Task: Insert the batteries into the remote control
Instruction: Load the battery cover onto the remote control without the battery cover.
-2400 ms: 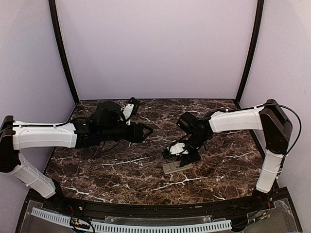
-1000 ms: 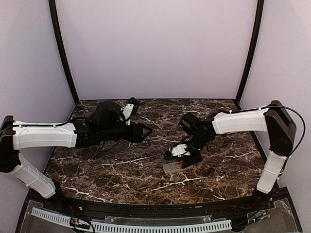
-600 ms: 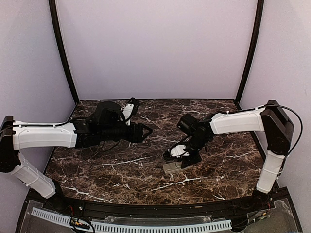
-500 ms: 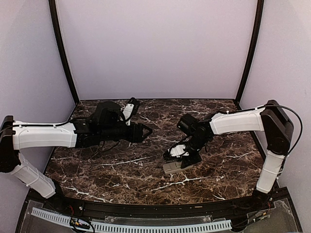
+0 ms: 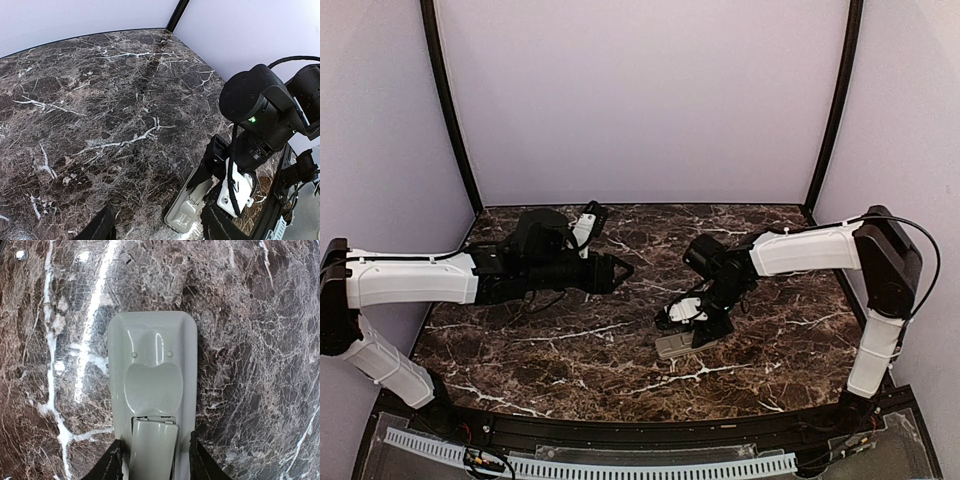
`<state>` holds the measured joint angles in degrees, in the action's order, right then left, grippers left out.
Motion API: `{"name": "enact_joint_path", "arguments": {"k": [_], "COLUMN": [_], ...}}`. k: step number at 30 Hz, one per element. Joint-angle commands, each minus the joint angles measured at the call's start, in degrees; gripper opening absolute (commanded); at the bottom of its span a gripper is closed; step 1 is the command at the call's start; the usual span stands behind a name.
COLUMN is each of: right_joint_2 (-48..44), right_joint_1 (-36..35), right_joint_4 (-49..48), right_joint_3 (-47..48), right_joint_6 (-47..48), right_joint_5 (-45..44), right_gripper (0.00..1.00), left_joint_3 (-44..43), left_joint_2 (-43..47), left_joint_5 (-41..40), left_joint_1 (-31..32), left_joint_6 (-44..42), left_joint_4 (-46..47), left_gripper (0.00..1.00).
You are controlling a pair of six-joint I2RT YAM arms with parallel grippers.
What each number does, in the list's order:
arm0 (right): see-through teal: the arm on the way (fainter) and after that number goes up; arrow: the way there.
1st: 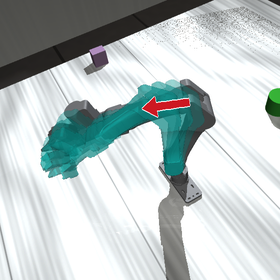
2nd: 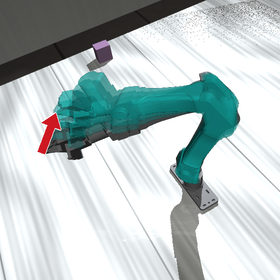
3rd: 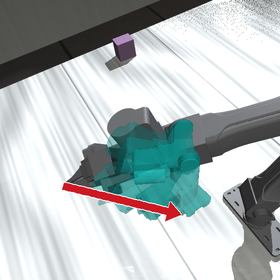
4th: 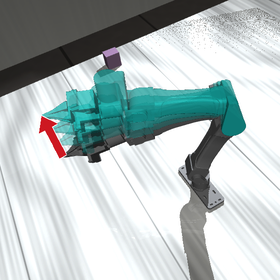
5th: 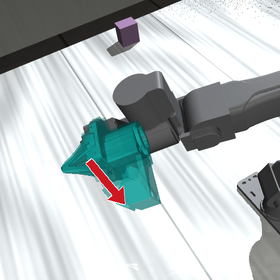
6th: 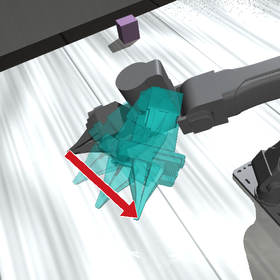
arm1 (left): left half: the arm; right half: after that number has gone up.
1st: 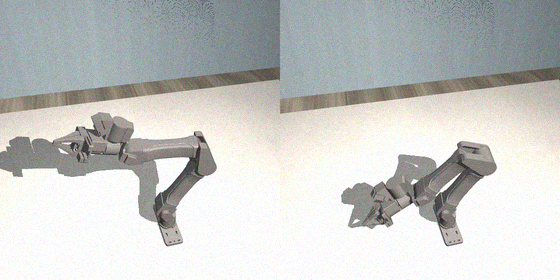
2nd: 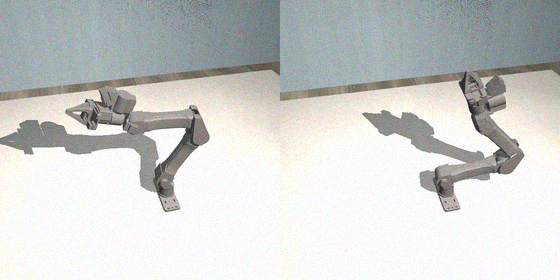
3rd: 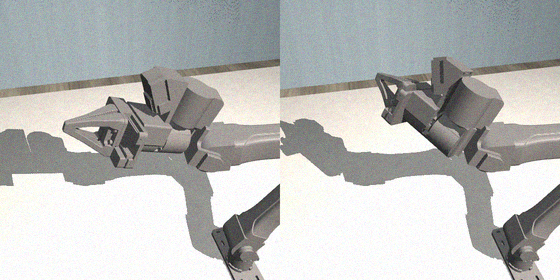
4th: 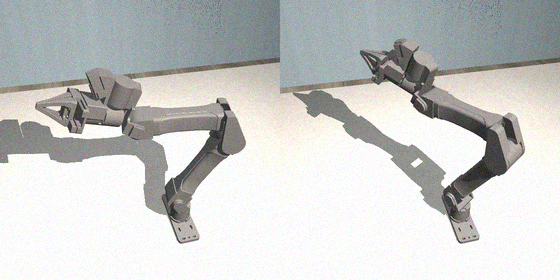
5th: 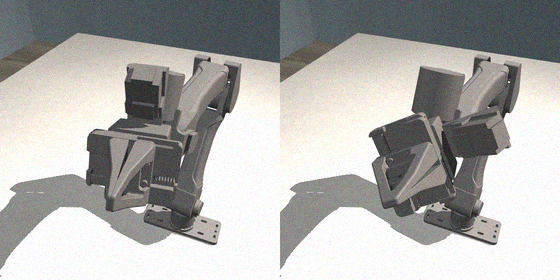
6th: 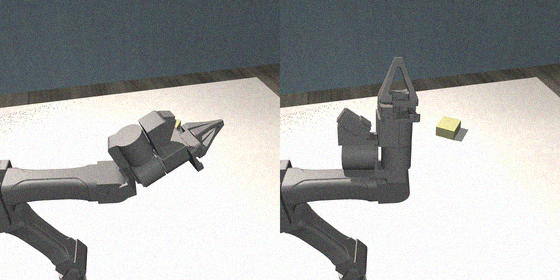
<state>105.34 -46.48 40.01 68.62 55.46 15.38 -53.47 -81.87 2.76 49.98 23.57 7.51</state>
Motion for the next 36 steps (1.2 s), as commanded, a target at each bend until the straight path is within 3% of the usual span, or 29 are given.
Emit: {"name": "enact_joint_path", "arguments": {"k": [1,17,32,36], "right_joint_2": [1.2,2.6,1.5,1.2], "right_joint_1": [-0.2,0.2,0.2,0.2], "right_joint_4": [0.7,1.1,2.2,1.7], "right_joint_3": [0.6,1.4,2.8,2.5], "right_joint_6": [-0.1,0.2,0.1,0.0], "right_joint_5": [-0.2,0.6,1.6,1.3], "right_gripper": [0.44,0.47,0.64,0.7], "left_joint_3": [-0.1,-0.6,-0.5,-0.5], "left_joint_2": [1.0,1.3,0.9,0.8], "left_joint_5": [0.4,0.0,0.7,1.7], "left_joint_1": [-0.6,-0.5,-0.6,-0.6], "left_joint_6": [-0.6,-1.4,-1.9,-2.8], "left_joint_4": [-1.1,-2.0,-1.7,-1.8], "left_gripper": [0.59,0.59,0.59,0.63]}}
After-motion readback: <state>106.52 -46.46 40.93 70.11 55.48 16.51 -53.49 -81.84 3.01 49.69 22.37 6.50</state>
